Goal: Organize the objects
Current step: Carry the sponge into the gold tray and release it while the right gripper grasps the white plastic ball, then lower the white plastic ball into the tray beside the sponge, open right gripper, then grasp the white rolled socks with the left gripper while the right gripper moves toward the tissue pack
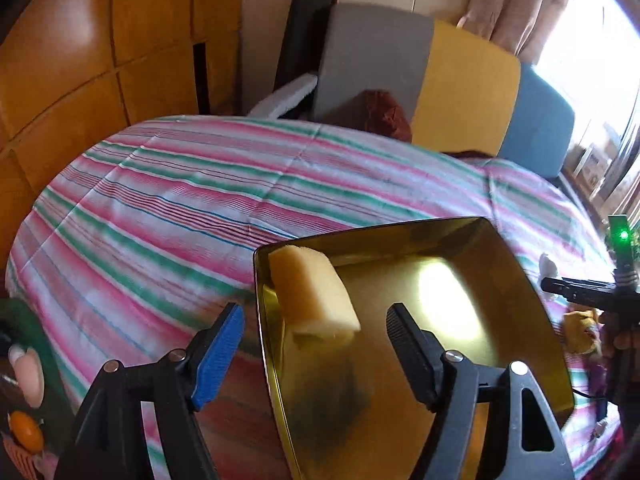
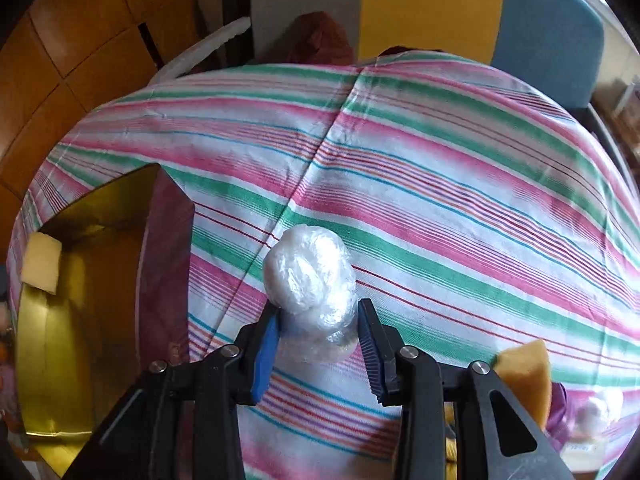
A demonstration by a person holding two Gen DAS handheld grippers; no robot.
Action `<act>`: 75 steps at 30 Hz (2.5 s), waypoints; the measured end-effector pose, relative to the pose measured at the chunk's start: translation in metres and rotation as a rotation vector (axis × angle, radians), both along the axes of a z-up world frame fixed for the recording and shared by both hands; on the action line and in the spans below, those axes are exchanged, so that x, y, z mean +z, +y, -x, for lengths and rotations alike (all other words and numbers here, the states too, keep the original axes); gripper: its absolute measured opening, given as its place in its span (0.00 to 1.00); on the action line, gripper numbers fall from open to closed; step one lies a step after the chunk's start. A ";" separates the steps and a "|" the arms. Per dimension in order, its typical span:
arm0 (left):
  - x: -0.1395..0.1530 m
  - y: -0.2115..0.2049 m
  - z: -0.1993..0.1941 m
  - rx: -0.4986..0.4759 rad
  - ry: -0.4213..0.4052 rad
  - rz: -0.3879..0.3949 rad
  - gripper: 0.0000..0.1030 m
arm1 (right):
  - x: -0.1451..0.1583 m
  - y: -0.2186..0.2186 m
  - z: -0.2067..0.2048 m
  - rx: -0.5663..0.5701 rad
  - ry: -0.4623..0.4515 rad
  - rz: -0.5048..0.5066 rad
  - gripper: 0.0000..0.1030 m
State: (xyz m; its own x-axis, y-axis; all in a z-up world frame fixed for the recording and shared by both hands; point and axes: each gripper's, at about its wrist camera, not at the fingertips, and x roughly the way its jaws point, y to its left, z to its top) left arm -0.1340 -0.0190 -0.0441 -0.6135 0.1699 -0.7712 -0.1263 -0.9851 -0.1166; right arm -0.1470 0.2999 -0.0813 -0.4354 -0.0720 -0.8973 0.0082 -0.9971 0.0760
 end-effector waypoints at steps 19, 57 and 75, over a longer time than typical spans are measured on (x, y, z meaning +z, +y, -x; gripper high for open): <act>-0.008 -0.055 -0.099 0.104 -0.013 -0.096 0.71 | 0.034 -0.161 -0.094 0.296 0.056 0.120 0.38; -0.015 -0.073 -0.105 0.162 -0.031 -0.104 0.71 | -0.010 -0.297 -0.042 0.393 -0.057 0.073 0.41; -0.019 -0.073 -0.106 0.170 -0.043 -0.119 0.71 | 0.016 -0.275 -0.069 0.353 0.055 0.102 0.92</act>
